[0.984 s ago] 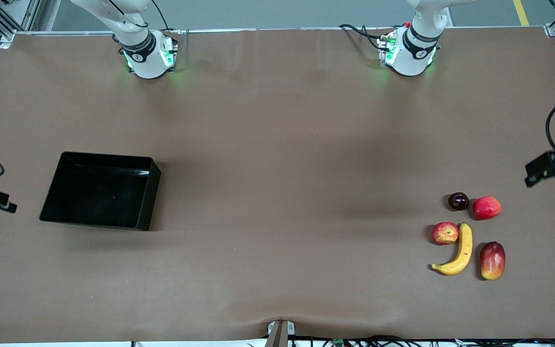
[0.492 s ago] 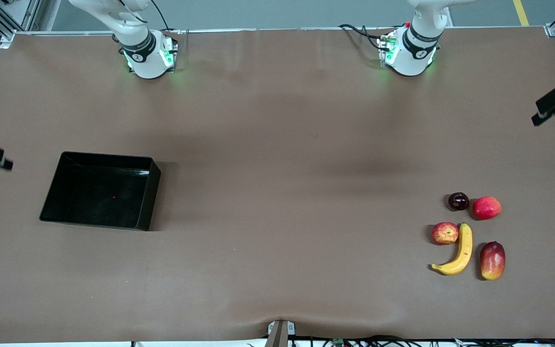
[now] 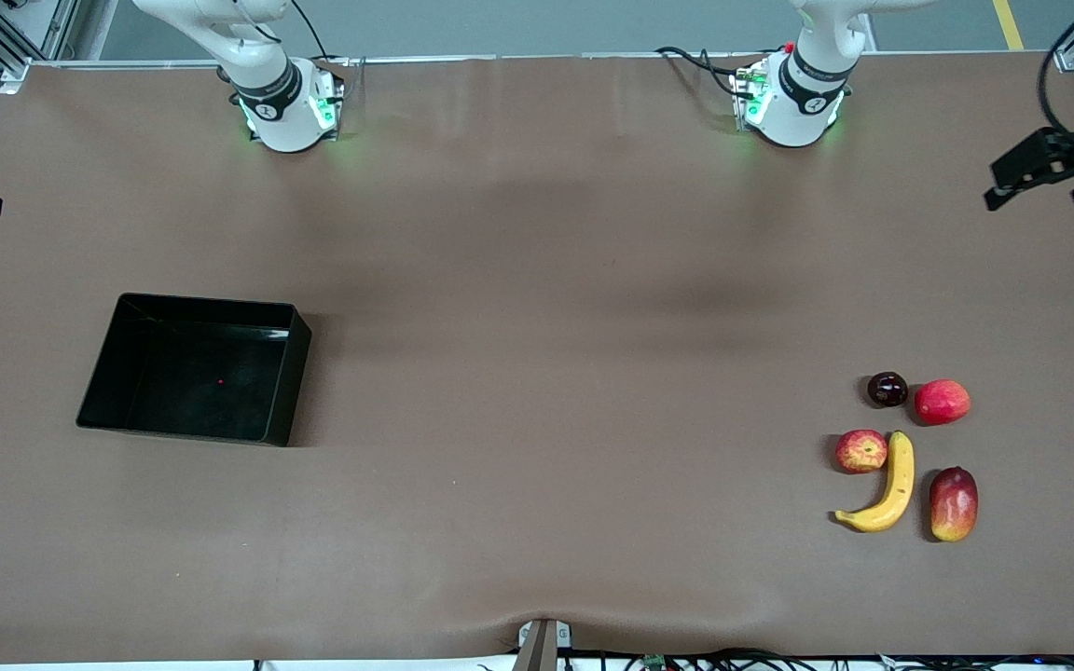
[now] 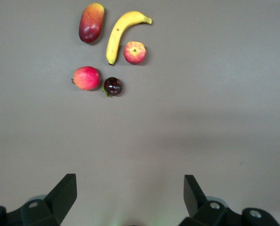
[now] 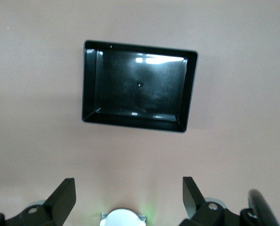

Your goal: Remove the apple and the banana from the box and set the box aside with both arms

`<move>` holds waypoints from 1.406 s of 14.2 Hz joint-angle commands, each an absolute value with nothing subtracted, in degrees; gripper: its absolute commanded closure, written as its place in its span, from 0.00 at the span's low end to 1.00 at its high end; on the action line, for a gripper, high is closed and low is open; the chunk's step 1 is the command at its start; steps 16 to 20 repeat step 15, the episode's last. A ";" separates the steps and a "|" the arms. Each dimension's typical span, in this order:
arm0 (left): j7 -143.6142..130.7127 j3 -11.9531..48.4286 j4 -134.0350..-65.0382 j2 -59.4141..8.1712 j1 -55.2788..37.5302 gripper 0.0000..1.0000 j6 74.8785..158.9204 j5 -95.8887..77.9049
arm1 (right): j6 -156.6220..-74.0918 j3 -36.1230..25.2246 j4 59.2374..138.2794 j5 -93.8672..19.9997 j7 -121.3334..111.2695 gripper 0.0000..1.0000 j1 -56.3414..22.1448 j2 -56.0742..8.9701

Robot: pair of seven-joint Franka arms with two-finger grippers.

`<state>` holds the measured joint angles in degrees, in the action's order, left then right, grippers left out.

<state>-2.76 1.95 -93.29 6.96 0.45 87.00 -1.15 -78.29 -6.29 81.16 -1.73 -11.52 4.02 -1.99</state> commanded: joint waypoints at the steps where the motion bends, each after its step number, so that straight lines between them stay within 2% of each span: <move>1: -4.04 -0.70 -95.01 8.88 -3.16 0.00 87.89 -1.41 | -85.33 -6.07 91.47 0.70 -10.90 0.00 2.99 3.51; 4: -3.87 -0.09 -94.14 8.44 -3.25 0.00 88.33 -0.80 | -87.80 -5.98 94.39 0.97 -10.90 0.00 2.02 5.27; 8: -3.16 0.35 -90.36 6.33 -3.34 0.00 88.07 0.97 | -87.63 -6.06 91.95 2.37 -10.72 0.00 2.20 4.40; 20: -3.16 0.97 -89.12 5.27 -3.34 0.00 87.54 2.81 | -87.89 -6.06 89.74 1.67 -10.11 0.00 2.29 3.60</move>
